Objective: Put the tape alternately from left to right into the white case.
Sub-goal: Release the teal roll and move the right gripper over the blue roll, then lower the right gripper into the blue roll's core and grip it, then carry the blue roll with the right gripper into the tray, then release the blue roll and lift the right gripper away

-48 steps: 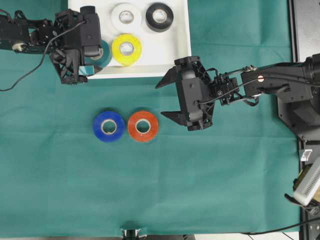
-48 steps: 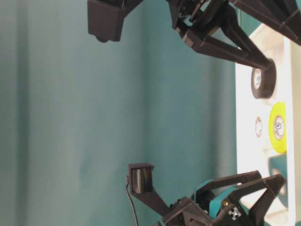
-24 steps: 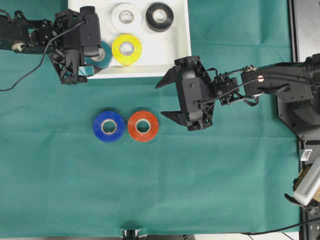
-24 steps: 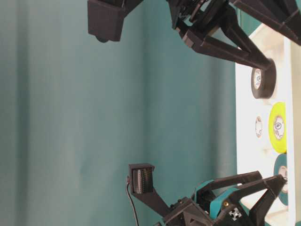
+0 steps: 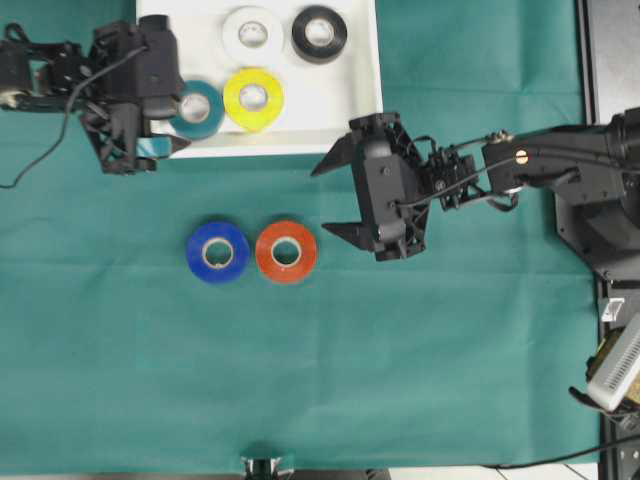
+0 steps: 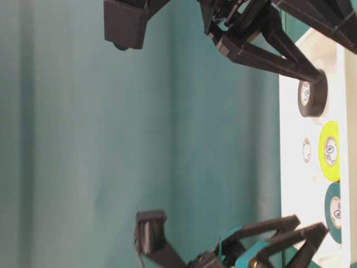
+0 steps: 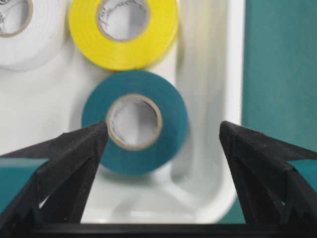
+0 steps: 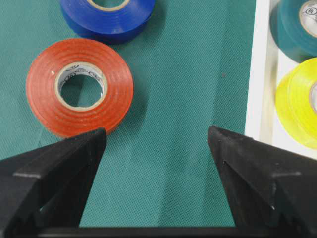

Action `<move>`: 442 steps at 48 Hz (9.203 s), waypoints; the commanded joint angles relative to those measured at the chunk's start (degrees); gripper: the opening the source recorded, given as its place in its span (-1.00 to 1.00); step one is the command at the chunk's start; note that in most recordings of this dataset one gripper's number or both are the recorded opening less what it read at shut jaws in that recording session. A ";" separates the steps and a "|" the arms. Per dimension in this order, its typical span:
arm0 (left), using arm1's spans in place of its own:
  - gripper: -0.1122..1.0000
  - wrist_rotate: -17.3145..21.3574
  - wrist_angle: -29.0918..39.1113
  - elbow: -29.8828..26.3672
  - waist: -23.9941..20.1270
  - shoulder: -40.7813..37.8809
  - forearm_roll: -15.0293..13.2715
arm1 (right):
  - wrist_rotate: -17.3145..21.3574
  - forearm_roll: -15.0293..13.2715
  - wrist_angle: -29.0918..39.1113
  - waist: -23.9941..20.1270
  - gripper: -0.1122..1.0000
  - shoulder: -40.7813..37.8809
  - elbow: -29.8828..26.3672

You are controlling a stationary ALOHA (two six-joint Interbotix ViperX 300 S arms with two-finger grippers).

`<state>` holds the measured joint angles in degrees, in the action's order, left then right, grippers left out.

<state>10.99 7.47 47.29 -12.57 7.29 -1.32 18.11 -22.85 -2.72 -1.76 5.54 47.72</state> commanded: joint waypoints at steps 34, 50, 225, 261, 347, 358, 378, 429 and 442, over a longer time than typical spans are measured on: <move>0.97 -3.34 -0.70 6.86 12.83 10.02 -0.18 | 0.09 0.18 -0.44 -0.35 0.73 0.62 -0.70; 0.97 -3.52 -0.88 7.29 13.01 10.02 -0.18 | 0.09 0.09 -0.44 -0.35 0.73 0.62 -0.70; 0.97 -3.52 -0.97 7.29 13.01 9.67 -0.18 | 5.45 0.70 7.73 -8.96 -0.76 -26.81 -30.67; 0.97 -3.60 -0.97 7.38 13.01 9.67 -0.18 | 5.36 0.35 11.51 -9.14 -0.76 -16.96 -28.13; 0.97 -3.78 -0.97 7.03 13.10 9.67 -0.18 | 5.19 -0.18 10.81 13.36 -0.76 -4.22 -7.91; 0.97 -3.78 -0.97 7.03 13.01 9.67 -0.18 | 4.83 -0.18 9.49 13.54 -0.76 -4.39 -7.73; 0.97 -3.78 -0.97 7.03 13.01 9.67 -0.18 | 5.01 -0.18 9.67 14.06 -0.11 -4.31 -7.65; 0.97 -3.78 -0.97 6.86 13.01 9.67 -0.18 | 5.10 -0.18 1.58 11.51 0.67 5.36 3.34; 0.97 -3.87 -1.23 6.77 13.10 9.49 -0.18 | 5.36 -0.18 0.26 9.93 0.67 8.61 6.68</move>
<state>7.29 6.86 55.11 0.35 16.44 -1.41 23.29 -22.94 -1.85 8.44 12.57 54.40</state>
